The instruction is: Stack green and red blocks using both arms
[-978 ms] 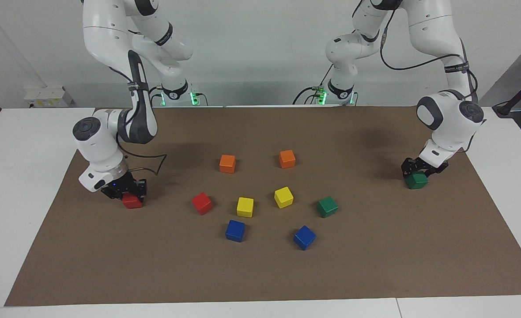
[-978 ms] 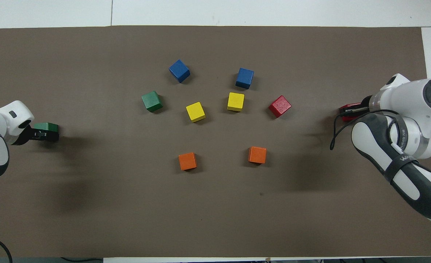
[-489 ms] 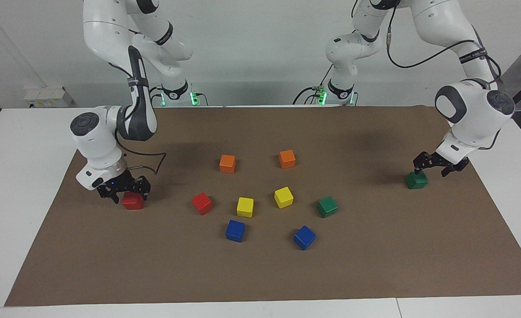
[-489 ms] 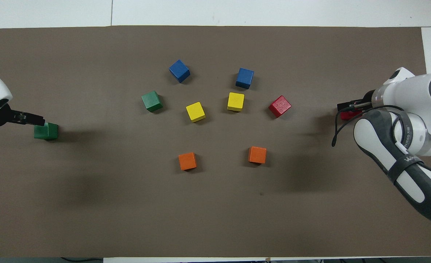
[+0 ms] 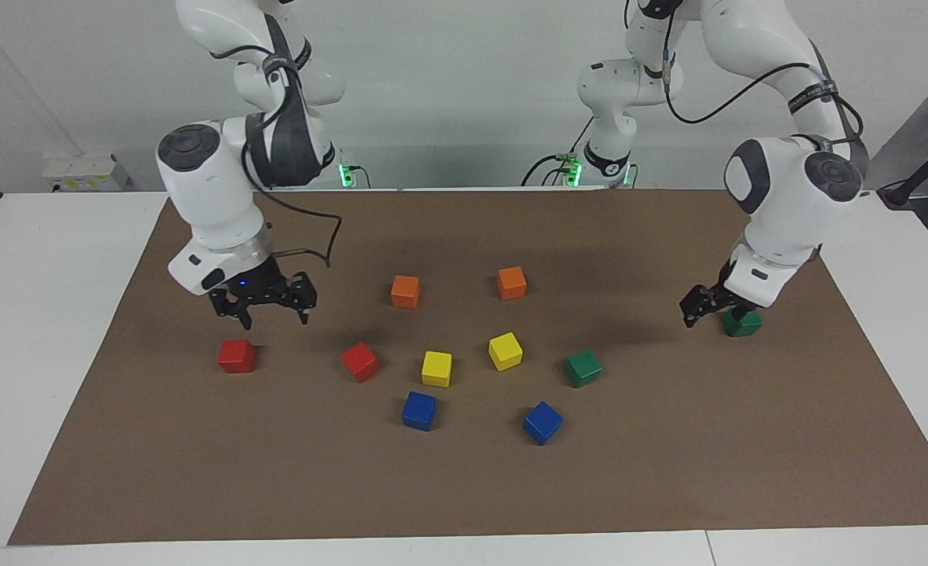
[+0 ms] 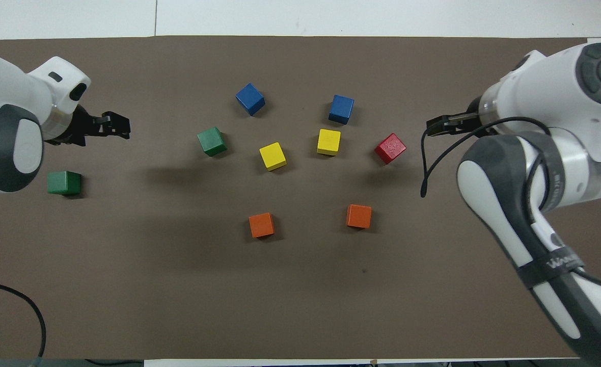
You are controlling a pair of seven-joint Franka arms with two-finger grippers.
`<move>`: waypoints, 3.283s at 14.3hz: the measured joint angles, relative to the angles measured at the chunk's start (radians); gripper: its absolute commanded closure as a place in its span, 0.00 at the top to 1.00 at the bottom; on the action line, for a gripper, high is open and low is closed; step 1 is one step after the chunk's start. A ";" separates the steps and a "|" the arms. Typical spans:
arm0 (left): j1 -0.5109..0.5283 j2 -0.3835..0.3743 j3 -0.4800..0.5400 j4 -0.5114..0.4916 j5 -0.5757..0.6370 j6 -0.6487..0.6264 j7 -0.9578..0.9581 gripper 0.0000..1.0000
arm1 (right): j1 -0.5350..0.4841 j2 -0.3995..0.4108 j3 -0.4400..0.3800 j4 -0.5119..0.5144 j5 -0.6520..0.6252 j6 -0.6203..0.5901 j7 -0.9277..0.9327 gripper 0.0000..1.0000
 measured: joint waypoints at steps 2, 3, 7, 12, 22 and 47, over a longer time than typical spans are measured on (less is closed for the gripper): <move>-0.057 0.018 -0.001 0.008 -0.004 0.008 -0.128 1.00 | 0.081 0.009 0.002 -0.002 -0.029 0.004 0.079 1.00; -0.083 0.035 -0.001 0.016 -0.005 0.016 -0.191 1.00 | 0.114 0.016 0.002 -0.003 -0.038 0.012 0.151 1.00; -0.159 0.165 0.000 0.119 -0.006 0.049 -0.385 1.00 | 0.131 0.067 -0.003 -0.017 -0.045 0.105 0.369 1.00; -0.197 0.261 0.001 0.160 -0.006 0.106 -0.510 1.00 | 0.113 0.129 -0.008 -0.031 -0.045 0.178 0.507 1.00; -0.237 0.278 0.001 0.104 -0.005 0.154 -0.609 1.00 | 0.088 0.185 -0.009 -0.059 -0.045 0.261 0.681 1.00; 0.082 0.006 0.026 0.054 -0.003 -0.088 0.142 0.00 | 0.094 0.225 -0.006 -0.119 -0.044 0.353 0.731 0.00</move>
